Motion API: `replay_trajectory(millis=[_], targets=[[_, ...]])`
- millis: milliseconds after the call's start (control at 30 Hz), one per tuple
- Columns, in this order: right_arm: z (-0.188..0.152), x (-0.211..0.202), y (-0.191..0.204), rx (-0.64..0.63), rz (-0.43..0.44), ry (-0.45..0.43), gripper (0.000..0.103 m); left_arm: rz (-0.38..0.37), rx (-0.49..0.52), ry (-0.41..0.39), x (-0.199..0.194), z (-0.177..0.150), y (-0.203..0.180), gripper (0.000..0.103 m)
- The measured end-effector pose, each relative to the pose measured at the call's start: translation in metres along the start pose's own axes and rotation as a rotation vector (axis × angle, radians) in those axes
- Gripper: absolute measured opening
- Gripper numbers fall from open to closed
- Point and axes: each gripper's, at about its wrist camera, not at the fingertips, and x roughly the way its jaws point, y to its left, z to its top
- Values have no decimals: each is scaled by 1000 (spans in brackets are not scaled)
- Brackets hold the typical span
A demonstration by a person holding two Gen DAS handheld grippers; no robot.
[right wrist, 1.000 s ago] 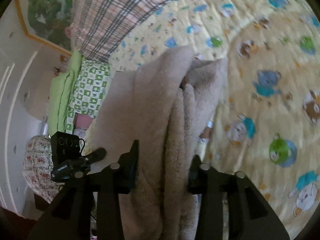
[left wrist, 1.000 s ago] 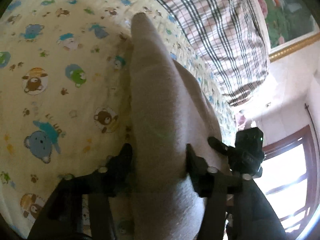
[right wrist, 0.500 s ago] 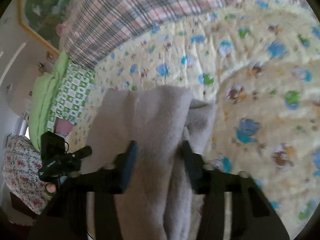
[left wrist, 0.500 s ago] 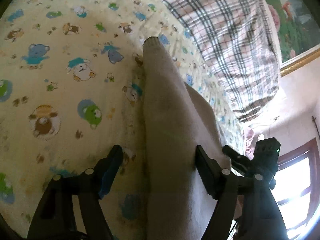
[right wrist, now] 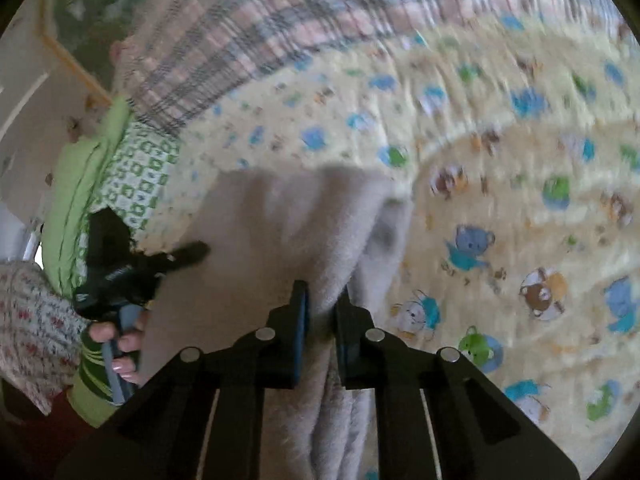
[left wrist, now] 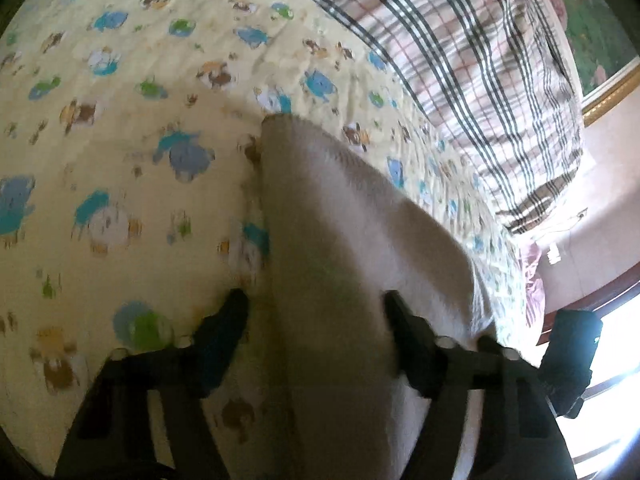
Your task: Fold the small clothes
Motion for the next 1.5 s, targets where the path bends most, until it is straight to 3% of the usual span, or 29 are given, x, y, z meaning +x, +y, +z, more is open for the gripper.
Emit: replay_trajectory(millis=[67,167,233,300,433,500,633,833,900,967,1067,1367,1400,1467,1500], targets=[[6,3,-2,4,0,-15,14,2,18,-1,5,12,-1,35],[13,10,3,-42,-51,-18,13,79,71,-34,9,24,-6,20],[11,21,3,-51,-79,18,13,142,100,-46,12,29,-6,17],[8,25,0,-40,-70,30,14,202,108,-51,13,31,0,17],[2,8,-7,21,-38,12,24,230,84,-73,-9,25,8,18],[-3,-7,-6,34,-33,-3,25,204,81,-86,-29,14,7,18],[-23,-40,0,43,-8,-33,26,115,127,-107,-78,-36,-10,24],[-68,-84,10,55,41,-70,29,44,220,-67,-122,-126,-30,30],[-81,-92,16,44,49,-76,38,31,233,-53,-130,-148,-33,40],[-97,-97,24,14,58,-68,39,33,257,-56,-139,-171,-39,56],[-112,-94,33,-23,57,-51,39,18,274,-50,-142,-196,-45,63],[-123,-82,34,-23,37,-35,39,164,349,-58,-119,-213,-46,59],[-124,-82,34,-22,38,-34,39,186,359,-57,-115,-213,-47,56],[-125,-79,35,-25,35,-30,36,201,358,-46,-108,-212,-45,38],[-124,-77,35,-21,32,-21,23,202,353,-42,-105,-211,-43,36]])
